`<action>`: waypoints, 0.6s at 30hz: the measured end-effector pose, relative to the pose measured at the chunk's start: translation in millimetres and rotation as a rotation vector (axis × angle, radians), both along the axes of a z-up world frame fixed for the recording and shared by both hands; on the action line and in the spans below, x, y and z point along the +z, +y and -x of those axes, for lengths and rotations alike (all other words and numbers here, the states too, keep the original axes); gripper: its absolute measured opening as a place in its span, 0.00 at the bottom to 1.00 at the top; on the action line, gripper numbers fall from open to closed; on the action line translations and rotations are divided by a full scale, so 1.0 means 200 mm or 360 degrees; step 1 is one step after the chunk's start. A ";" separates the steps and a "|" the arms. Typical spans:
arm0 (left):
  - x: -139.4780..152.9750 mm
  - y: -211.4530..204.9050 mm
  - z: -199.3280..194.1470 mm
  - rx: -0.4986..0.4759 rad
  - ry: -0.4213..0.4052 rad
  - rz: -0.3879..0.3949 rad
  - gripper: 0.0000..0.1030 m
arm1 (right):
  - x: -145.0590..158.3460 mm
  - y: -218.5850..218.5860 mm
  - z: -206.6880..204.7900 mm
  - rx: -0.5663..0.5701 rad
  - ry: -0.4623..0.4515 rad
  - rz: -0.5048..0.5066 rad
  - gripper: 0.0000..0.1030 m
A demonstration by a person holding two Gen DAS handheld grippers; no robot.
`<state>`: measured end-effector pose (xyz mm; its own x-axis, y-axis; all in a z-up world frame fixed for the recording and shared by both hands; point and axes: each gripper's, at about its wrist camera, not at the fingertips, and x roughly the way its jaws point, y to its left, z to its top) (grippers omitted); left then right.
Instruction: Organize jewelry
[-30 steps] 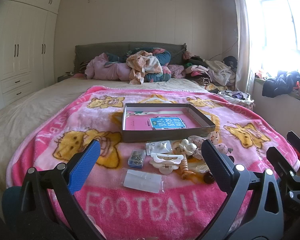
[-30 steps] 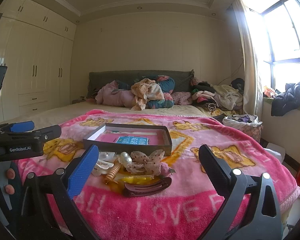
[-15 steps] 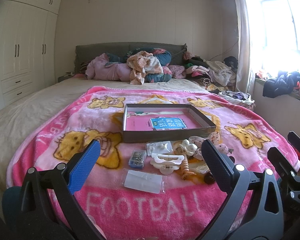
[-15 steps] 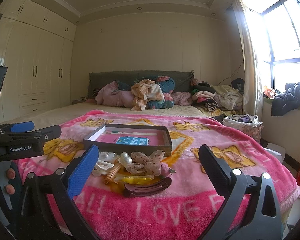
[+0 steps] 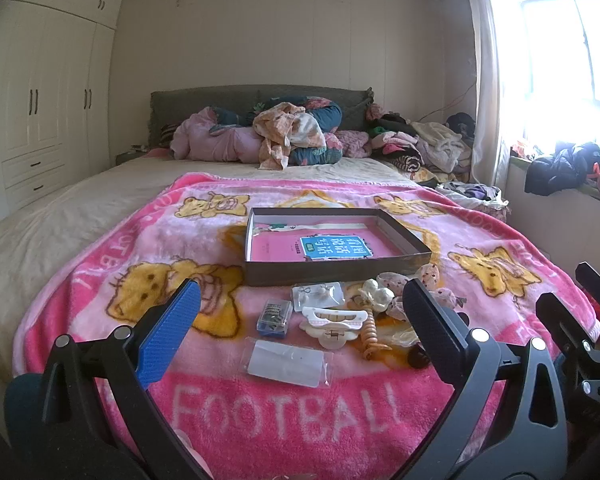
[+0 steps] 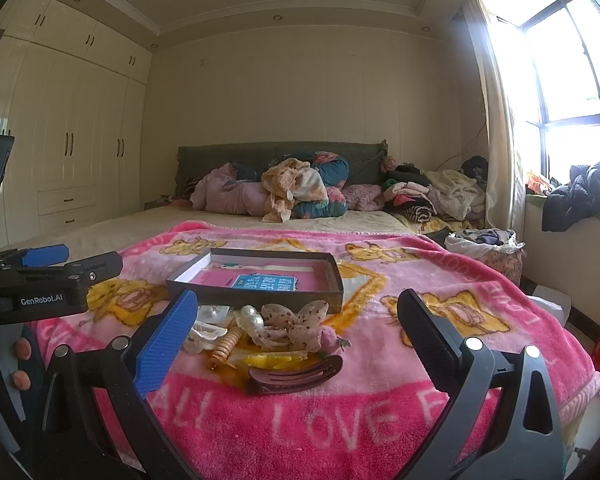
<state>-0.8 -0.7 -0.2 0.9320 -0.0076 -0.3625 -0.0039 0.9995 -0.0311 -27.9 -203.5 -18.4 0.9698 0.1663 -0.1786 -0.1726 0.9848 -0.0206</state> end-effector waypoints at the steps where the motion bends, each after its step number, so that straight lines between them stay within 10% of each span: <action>1: 0.00 0.00 0.00 0.0000 -0.0001 0.0000 0.90 | 0.00 0.00 0.00 -0.0002 0.0000 0.0000 0.94; 18: 0.01 -0.01 -0.02 0.0021 0.0013 0.0014 0.90 | 0.01 0.04 -0.03 0.0032 0.0022 0.0008 0.94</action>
<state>3.3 -3.3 2.6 0.9290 0.0015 -0.3702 -0.0175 0.9991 -0.0398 -22.3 -196.5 -16.0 0.9636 0.1850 -0.1928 -0.1930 0.9809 -0.0233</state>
